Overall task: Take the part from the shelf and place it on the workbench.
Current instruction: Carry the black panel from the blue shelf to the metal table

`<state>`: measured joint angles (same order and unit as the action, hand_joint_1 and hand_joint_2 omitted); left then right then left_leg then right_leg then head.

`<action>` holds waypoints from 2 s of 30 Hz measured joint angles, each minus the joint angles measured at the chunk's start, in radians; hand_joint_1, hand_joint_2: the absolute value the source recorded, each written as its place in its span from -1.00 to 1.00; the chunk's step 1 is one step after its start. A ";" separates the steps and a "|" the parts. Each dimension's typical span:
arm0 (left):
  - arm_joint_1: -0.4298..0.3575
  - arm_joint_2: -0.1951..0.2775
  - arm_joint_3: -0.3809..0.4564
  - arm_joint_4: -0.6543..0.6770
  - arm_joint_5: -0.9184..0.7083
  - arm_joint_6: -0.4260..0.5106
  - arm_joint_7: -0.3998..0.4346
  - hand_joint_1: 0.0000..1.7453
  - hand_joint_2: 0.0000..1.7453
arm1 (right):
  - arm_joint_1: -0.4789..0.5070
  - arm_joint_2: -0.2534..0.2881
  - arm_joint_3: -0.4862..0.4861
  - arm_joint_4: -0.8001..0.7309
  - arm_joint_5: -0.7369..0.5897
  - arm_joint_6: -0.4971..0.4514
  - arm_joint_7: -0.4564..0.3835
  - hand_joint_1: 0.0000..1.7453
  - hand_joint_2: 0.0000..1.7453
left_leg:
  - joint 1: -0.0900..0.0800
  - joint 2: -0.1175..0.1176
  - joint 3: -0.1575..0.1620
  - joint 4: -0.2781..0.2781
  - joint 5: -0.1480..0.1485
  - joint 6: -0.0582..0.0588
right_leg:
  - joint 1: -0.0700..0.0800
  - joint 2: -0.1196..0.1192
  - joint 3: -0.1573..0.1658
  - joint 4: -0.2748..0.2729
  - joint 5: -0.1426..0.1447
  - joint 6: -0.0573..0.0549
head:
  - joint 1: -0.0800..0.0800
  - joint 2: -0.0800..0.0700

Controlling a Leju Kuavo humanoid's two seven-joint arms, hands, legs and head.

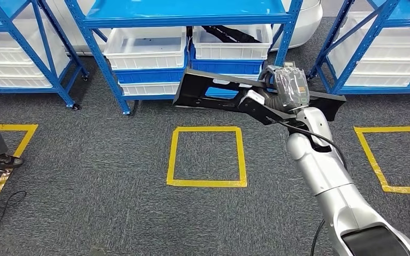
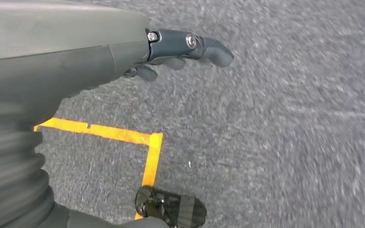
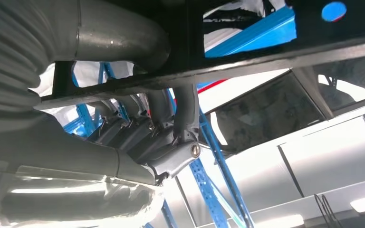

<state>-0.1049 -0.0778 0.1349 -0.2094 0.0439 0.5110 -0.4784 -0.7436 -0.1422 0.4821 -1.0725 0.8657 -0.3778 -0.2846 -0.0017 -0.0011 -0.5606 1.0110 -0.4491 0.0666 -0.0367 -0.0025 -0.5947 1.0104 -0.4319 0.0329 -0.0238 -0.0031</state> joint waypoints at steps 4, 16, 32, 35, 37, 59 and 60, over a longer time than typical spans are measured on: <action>-0.004 -0.005 0.000 0.000 0.000 0.000 0.000 -1.00 1.00 | -0.007 -0.005 -0.005 -0.001 0.001 0.001 0.000 0.96 1.00 | 0.003 0.009 0.010 -0.064 0.049 0.010 | 0.005 0.003 -0.070 0.128 -0.069 -0.007 | 0.006 0.000; 0.001 -0.009 0.000 0.001 -0.002 0.000 0.002 -1.00 1.00 | 0.004 -0.011 -0.009 0.001 0.005 0.003 -0.001 0.96 1.00 | 0.014 0.003 -0.092 0.045 0.035 -0.050 | -0.009 0.012 -0.022 0.046 -0.027 -0.007 | 0.002 0.000; -0.002 -0.011 0.000 0.001 -0.010 0.001 0.002 -1.00 1.00 | 0.009 -0.011 -0.026 -0.014 0.017 -0.012 0.008 0.96 1.00 | 0.013 0.003 0.003 0.020 -0.033 -0.071 | 0.009 0.010 -0.049 0.035 0.014 -0.033 | 0.001 0.000; -0.001 -0.011 0.000 0.001 -0.011 0.001 0.002 -1.00 1.00 | 0.011 -0.012 -0.033 -0.020 0.018 -0.020 0.016 0.96 1.00 | 0.011 0.003 0.000 0.020 -0.029 -0.071 | 0.008 0.010 -0.050 0.031 0.020 -0.029 | 0.001 0.000; -0.001 -0.011 0.000 0.001 -0.011 0.001 0.002 -1.00 1.00 | 0.013 -0.012 -0.036 -0.023 0.016 -0.020 0.018 0.96 1.00 | 0.010 0.003 -0.002 0.020 -0.027 -0.070 | 0.008 0.010 -0.050 0.027 0.024 -0.026 | 0.001 0.000; -0.003 -0.015 0.001 0.000 -0.015 0.002 0.006 -1.00 1.00 | 0.053 -0.018 -0.064 -0.060 0.009 -0.015 0.019 0.96 1.00 | 0.012 0.097 0.004 -0.008 -0.007 -0.060 | -0.005 -0.033 -0.018 0.005 0.007 -0.004 | 0.007 0.000; -0.004 -0.015 0.001 0.000 -0.015 0.002 0.006 -1.00 1.00 | 0.052 -0.019 -0.065 -0.060 0.009 -0.015 0.019 0.96 1.00 | 0.016 0.098 0.006 -0.004 -0.013 -0.063 | -0.006 -0.021 -0.019 0.004 0.010 -0.013 | 0.003 0.000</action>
<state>-0.1087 -0.0924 0.1356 -0.2095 0.0290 0.5127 -0.4723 -0.6914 -0.1608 0.4171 -1.1326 0.8747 -0.3930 -0.2651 0.0141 0.0969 -0.5543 1.0073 -0.4618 0.0037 -0.0427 -0.0238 -0.6142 1.0140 -0.4216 0.0204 -0.0208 -0.0031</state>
